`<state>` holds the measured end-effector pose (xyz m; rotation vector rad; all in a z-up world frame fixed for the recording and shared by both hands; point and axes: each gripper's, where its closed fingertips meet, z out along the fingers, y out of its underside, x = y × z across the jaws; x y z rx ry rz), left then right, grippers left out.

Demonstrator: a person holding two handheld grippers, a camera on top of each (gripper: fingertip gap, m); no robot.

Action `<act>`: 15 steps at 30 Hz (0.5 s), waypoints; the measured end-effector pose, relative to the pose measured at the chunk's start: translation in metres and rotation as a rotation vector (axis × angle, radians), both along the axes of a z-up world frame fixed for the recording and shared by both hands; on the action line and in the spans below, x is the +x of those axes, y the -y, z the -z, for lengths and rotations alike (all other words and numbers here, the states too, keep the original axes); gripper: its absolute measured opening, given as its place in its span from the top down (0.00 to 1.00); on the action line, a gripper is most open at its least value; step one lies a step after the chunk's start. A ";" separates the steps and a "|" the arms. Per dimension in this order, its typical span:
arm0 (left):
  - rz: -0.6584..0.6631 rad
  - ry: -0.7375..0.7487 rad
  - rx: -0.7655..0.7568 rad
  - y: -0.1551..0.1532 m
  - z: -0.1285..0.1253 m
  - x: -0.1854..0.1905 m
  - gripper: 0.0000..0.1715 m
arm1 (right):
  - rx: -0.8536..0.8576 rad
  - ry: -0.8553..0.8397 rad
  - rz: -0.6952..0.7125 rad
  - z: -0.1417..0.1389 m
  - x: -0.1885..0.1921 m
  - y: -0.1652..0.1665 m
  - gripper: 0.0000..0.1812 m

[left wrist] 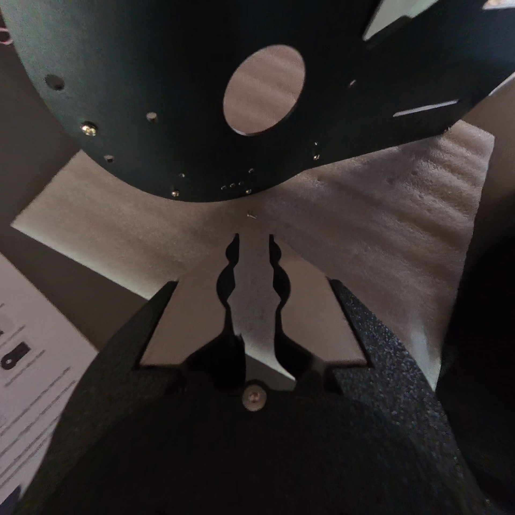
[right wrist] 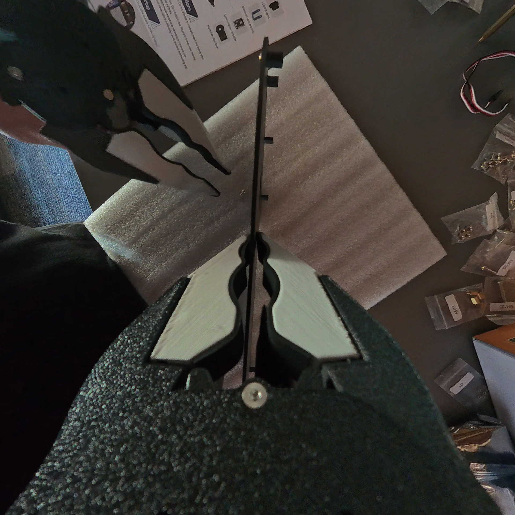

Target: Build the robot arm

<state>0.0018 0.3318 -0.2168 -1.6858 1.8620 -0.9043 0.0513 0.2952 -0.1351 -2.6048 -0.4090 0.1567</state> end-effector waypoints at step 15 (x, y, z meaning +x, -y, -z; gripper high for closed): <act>0.211 -0.018 -0.039 0.022 0.006 0.021 0.79 | -0.001 -0.003 0.000 0.000 0.000 0.000 0.99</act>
